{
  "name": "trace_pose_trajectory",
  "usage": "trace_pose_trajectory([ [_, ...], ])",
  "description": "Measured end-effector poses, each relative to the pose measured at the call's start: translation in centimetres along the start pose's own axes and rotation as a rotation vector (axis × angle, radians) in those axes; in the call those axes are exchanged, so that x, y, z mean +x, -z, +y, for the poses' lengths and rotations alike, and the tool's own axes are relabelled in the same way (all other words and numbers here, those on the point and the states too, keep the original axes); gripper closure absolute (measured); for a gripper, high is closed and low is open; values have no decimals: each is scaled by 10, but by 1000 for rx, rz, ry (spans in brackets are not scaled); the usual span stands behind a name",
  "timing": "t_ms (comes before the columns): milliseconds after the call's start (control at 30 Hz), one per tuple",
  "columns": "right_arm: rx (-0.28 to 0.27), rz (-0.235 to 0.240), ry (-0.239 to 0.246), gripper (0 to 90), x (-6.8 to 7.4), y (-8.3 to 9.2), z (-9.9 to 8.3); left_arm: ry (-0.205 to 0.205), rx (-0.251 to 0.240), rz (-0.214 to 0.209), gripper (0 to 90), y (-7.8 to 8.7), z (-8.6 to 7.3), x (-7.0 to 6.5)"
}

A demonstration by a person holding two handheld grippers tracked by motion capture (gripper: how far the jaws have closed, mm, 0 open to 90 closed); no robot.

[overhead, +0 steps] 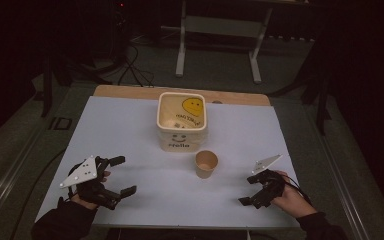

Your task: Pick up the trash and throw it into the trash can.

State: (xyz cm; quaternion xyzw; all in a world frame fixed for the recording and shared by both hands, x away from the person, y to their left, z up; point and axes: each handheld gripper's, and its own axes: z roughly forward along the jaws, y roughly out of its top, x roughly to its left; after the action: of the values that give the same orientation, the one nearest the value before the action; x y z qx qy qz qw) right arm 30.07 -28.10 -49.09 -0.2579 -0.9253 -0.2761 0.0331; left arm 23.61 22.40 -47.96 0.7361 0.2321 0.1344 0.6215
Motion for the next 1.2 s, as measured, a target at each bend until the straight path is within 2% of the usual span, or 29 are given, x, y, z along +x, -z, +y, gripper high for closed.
trace_pose_trajectory([
  [33, 0, 0, 0, 82, 0, 0, 0, 1, -1, 0, 4, 0, 0, 0],
  [67, 23, 11, 2, 82, 0, 1, 2, -1, 1, 0, 4, 0, 0, 0],
  [133, 68, -3, 14, 82, 2, 2, 5, 0, 0, -2, 4, 0, 0, 0],
  [167, 85, 14, 16, 82, 2, 2, 7, -2, 3, 0, 4, 0, 0, 0],
  [267, 149, 10, 34, 82, 5, 0, 11, -2, 2, -3, 4, 0, 0, 0],
  [400, 218, 6, 58, 83, 6, -2, 17, -2, 4, -4, 4, -1, 0, 0],
  [600, 307, 25, 78, 84, 11, -5, 30, -3, 5, -6, 4, -1, 0, -1],
  [800, 355, 15, 95, 109, 12, -4, 42, -4, 7, -9, 4, -1, 0, -1],
  [967, 405, -16, 119, 124, 14, -1, 58, -3, 6, -11, 4, 0, 0, 0],
  [1200, 422, -22, 148, 133, 17, 0, 75, -3, 6, -12, 4, -1, 0, 0],
])
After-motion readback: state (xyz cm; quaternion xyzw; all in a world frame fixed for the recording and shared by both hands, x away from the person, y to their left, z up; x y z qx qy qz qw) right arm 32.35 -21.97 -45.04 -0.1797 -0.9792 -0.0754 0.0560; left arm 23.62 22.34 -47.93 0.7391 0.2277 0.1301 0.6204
